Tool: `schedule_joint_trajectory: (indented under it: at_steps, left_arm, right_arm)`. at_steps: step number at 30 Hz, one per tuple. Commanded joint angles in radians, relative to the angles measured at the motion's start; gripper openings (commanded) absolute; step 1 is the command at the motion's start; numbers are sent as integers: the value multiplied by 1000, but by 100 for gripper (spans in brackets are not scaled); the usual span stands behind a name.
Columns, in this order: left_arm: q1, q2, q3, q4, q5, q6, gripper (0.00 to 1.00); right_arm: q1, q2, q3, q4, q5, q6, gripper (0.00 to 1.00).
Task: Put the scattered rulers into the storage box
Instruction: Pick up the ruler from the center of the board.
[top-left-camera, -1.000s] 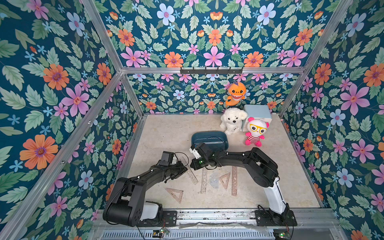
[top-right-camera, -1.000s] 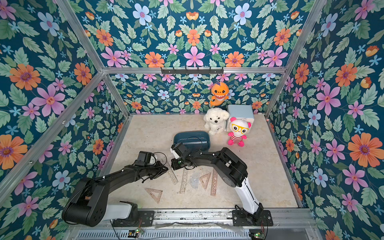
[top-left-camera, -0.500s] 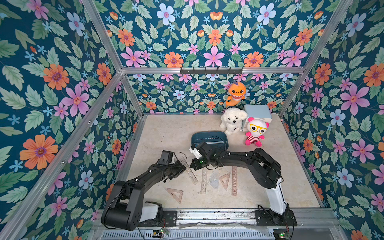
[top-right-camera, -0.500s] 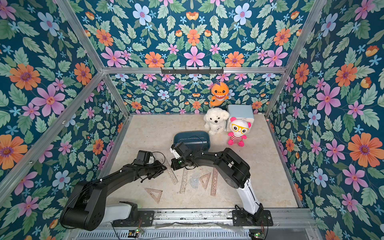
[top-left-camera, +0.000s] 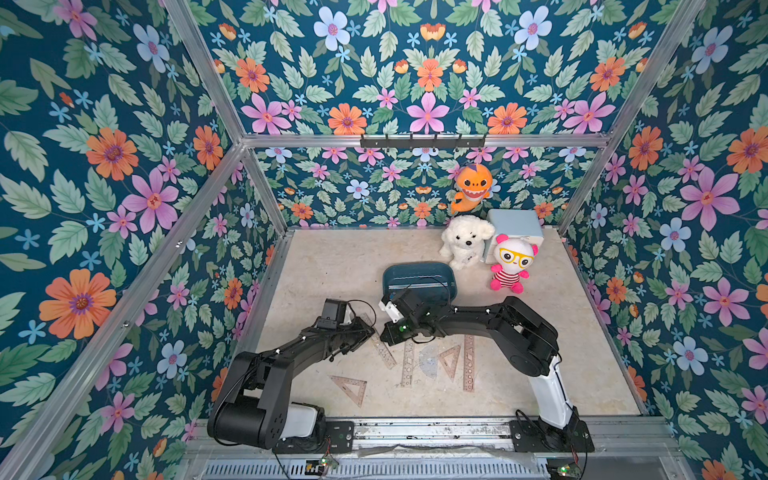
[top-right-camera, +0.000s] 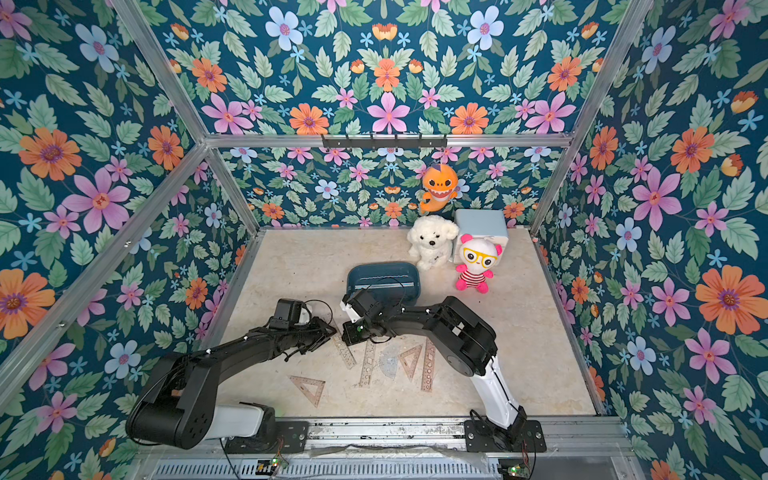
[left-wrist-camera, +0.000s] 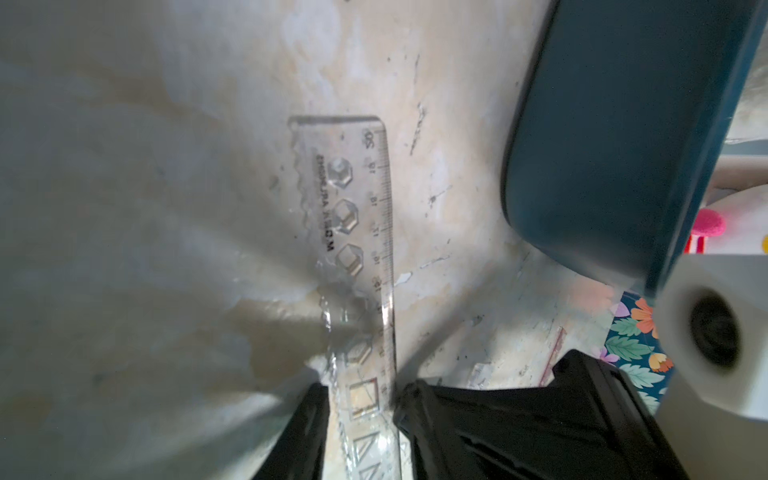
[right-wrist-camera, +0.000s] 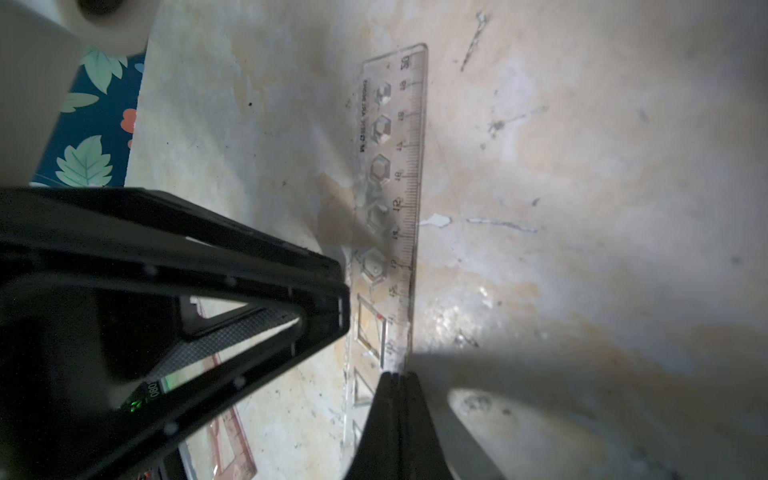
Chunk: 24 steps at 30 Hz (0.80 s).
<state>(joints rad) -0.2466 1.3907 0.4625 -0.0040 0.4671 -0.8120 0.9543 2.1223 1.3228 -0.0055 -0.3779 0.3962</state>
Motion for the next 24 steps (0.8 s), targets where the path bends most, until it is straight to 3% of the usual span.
schedule_joint_trajectory:
  at_steps: [1,24]
  left_arm:
    - [0,31,-28,-193,-139,2,39]
    - [3,10,-58,-180,-142,-7,39]
  right_arm:
    - [1,11,-10,2,-8,0,5]
    - [-1,-8,8,33,-33,32,3]
